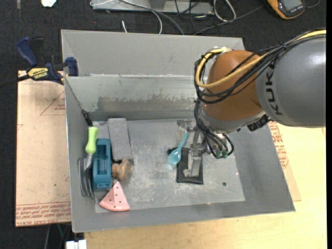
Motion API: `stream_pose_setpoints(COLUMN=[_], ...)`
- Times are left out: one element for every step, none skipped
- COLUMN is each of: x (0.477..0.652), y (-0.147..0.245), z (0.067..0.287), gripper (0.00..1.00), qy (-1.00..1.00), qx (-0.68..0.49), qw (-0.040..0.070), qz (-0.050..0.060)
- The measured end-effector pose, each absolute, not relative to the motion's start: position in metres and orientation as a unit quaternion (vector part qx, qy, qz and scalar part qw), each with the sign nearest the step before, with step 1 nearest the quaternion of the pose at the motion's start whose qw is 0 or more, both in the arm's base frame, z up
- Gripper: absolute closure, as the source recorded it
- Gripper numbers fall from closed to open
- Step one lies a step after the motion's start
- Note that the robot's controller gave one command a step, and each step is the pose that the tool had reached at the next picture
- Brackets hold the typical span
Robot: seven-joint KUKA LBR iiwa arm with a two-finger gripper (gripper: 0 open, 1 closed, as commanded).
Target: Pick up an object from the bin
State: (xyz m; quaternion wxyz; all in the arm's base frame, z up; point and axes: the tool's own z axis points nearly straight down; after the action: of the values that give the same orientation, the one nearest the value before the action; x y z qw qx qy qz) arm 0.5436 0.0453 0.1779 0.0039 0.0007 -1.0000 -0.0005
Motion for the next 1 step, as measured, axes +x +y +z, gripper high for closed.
stream_pose_setpoints(x=[0.5451], y=[0.0451], z=[0.1823], gripper=[0.00], qy=[-1.000], qx=[0.000], qw=[0.000], qz=[-0.001])
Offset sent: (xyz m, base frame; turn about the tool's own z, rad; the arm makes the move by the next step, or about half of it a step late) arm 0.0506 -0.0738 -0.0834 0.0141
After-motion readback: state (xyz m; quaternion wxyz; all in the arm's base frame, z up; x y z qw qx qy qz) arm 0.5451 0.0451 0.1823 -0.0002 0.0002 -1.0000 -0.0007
